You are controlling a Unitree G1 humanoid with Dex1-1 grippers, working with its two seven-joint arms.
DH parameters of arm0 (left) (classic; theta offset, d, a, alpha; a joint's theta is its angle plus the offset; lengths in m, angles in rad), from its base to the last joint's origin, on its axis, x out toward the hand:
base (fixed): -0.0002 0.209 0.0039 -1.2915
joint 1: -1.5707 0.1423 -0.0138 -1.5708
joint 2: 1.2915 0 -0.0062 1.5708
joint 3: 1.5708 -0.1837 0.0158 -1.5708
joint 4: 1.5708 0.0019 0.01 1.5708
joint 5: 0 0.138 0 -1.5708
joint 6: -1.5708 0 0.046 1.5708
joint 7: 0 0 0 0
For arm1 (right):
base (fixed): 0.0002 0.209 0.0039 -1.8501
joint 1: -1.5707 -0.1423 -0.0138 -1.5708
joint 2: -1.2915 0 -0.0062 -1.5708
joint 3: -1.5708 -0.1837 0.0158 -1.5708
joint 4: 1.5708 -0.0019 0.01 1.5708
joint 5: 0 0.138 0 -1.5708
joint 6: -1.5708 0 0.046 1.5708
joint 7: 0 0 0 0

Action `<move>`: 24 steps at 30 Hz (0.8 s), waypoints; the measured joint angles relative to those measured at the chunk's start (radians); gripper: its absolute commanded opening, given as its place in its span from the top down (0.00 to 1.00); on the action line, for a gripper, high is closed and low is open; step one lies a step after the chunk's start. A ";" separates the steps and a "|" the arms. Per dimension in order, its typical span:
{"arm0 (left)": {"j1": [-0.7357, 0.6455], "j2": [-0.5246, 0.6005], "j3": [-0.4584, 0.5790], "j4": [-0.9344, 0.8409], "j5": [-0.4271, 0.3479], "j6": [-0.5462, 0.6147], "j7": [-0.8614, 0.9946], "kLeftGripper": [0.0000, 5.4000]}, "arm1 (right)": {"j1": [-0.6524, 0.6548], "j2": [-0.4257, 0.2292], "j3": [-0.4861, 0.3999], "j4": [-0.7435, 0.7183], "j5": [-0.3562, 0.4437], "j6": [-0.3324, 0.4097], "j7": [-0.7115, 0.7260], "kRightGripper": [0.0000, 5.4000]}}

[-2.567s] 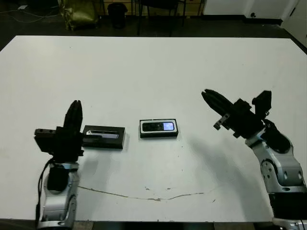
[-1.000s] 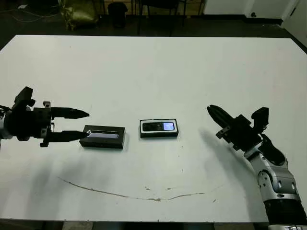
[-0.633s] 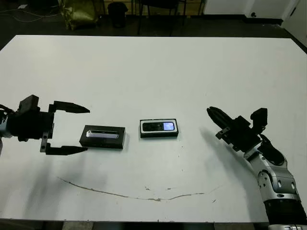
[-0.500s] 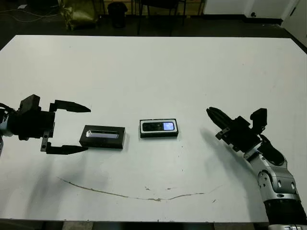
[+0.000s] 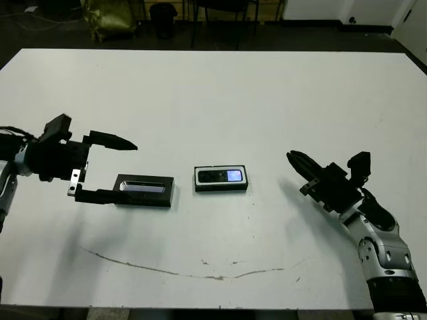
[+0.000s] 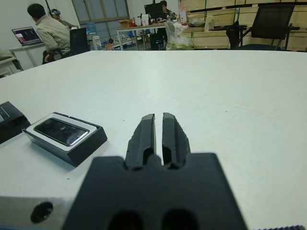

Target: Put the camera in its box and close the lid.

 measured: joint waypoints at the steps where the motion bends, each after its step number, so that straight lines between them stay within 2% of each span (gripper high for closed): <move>1: -0.007 0.000 -0.007 0.006 0.004 0.003 0.000 0.00 | 0.000 0.000 0.000 0.001 -0.003 -0.006 -0.001 1.00; 16: -0.034 -0.001 -0.089 0.013 0.061 0.008 0.000 0.00 | 0.000 0.000 0.000 0.013 -0.020 -0.026 -0.017 1.00; 24: -0.057 -0.003 -0.134 0.045 0.054 -0.032 0.000 0.00 | 0.000 0.001 0.000 0.014 -0.018 -0.031 -0.016 1.00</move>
